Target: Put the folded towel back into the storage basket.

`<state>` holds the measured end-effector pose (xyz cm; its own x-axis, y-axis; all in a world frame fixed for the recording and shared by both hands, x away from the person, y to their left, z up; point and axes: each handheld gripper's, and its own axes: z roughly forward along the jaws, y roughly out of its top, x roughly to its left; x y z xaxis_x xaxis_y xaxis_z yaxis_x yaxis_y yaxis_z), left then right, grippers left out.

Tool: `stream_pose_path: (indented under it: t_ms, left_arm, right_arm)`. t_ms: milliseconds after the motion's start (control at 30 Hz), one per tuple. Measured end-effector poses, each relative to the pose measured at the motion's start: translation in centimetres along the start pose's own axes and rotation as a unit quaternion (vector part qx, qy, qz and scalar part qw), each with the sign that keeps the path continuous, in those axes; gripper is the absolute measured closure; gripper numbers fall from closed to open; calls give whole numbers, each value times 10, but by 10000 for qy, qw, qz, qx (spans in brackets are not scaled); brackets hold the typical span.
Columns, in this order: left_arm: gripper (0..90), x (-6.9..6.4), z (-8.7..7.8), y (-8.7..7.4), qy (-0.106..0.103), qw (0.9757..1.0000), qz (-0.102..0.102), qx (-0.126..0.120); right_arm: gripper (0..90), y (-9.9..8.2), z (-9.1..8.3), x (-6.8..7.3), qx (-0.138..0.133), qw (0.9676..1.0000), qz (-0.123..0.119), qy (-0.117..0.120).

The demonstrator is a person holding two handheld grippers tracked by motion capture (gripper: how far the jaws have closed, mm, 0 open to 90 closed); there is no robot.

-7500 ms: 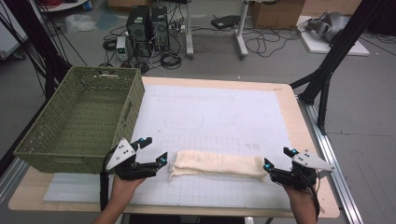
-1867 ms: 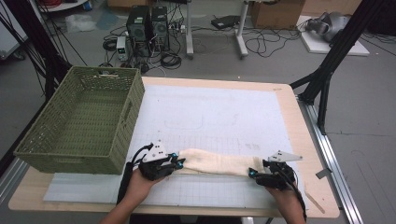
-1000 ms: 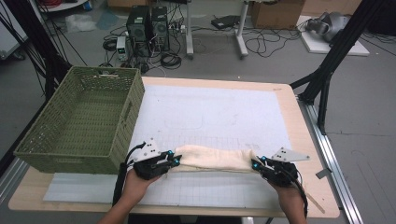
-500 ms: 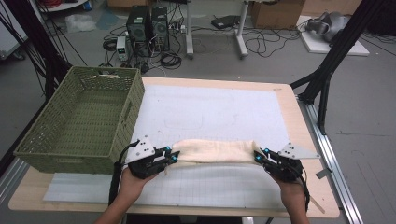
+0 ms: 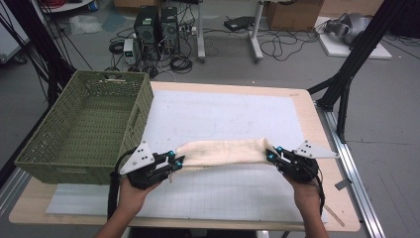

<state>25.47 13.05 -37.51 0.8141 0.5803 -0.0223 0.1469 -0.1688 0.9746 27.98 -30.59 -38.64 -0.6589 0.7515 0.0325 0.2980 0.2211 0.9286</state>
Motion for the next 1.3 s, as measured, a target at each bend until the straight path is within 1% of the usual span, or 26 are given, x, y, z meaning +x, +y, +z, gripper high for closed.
stream_pose_path:
  t_ms: [33, 167, 233, 267, 333, 367, 467, 500, 533, 567, 633, 667, 700, 833, 867, 933, 967, 1033, 1133, 1200, 1300]
  left_arm:
    - [811, 0, -2, 1, 29, 10000, 15, -26]
    - [813, 0, -8, 4, 124, 9999, 49, -109]
    - [812, 1, -10, 5, 143, 9998, 70, -122]
    - [812, 1, -14, 7, 181, 9997, 90, -154]
    - [813, 1, -16, 8, 213, 9996, 108, -169]
    - [813, 2, -20, 9, 260, 9993, 100, -229]
    - [813, 3, -26, 12, 326, 9990, 80, -306]
    - [813, 3, -26, 12, 326, 9990, 80, -306]
    - [813, 4, -28, 12, 338, 9989, 89, -308]
    - [813, 4, -31, 13, 386, 9987, 82, -333]
    - [813, 5, -33, 14, 411, 9985, 79, -346]
    - [813, 6, -36, 14, 447, 9983, 61, -377]
    - [813, 6, -36, 14, 447, 9983, 61, -377]
    - [814, 8, -43, 17, 558, 9975, 50, -439]
    - [814, 9, -45, 18, 574, 9973, 29, -464]
    - [814, 9, -46, 18, 584, 9972, 26, -475]
    - [814, 10, -47, 19, 606, 9970, 23, -489]
    - [814, 11, -51, 20, 649, 9965, 25, -529]
    - [814, 12, -54, 22, 710, 9959, 48, -561]
    - [814, 12, -56, 22, 773, 9954, 83, -558]
    - [813, 13, -57, 22, 812, 9951, 100, -560]
  right_arm:
    - [789, 2, 2, 0, 13, 10000, 30, 8]
    - [789, 13, 13, -1, -61, 9999, -117, 24]
    - [790, 16, 15, -2, -61, 9999, -103, 41]
    - [791, 23, 20, -1, -50, 9999, -153, 48]
    - [791, 31, 23, -1, -79, 9997, -228, 61]
    - [791, 35, 25, -1, -109, 9996, -239, 66]
    - [791, 49, 30, 0, -162, 9993, -319, 112]
    - [791, 53, 31, 0, -190, 9992, -340, 126]
    - [791, 53, 31, 0, -190, 9992, -340, 126]
    - [791, 60, 36, 1, -206, 9990, -357, 149]
    - [791, 62, 38, 2, -190, 9990, -363, 152]
    - [791, 68, 42, 3, -200, 9988, -411, 168]
    - [791, 70, 44, 3, -214, 9987, -415, 180]
    - [791, 78, 51, 5, -236, 9985, -431, 228]
    - [791, 81, 54, 5, -256, 9983, -470, 228]
    - [791, 83, 56, 6, -241, 9984, -468, 229]
    - [791, 88, 61, 7, -243, 9981, -523, 233]
    - [791, 93, 65, 7, -253, 9979, -542, 242]
    - [791, 101, 71, 8, -298, 9975, -585, 249]
    - [791, 106, 76, 8, -317, 9976, -543, 292]
    - [790, 114, 83, 9, -337, 9974, -562, 295]
